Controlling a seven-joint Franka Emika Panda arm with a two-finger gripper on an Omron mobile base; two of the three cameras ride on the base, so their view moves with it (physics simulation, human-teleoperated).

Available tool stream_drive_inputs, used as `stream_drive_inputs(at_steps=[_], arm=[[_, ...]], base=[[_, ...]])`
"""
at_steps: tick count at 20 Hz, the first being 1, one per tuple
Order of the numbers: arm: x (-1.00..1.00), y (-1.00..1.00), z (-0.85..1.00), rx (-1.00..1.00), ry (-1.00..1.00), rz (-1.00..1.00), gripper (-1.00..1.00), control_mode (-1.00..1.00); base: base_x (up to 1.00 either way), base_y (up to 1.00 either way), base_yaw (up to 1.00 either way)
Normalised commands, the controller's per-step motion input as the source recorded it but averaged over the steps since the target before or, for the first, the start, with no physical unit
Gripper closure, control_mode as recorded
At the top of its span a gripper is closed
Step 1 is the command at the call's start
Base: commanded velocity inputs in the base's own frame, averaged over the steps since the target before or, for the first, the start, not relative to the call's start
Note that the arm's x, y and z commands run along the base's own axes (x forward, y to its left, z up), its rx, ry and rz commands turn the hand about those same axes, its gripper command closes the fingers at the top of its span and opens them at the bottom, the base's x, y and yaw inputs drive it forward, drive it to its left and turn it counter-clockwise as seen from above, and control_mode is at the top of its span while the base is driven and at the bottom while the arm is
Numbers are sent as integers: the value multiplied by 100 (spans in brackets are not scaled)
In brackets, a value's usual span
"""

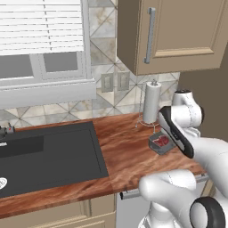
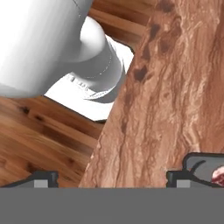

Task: Retrieve the tupperware from the cabinet, then place the raw meat into the tupperware to avoid contamination.

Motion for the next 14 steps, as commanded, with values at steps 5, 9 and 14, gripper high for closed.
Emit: stream_drive_inputs(at_steps=[5,9,14], arm=[[-40,-1,16,0,11,0,-100,-100],[-29,-1,32,0,1,4,-100,-100],[-26,5,20,0,0,16,-100,-100]], base=[[0,0,0],[0,0,0],[0,0,0]])
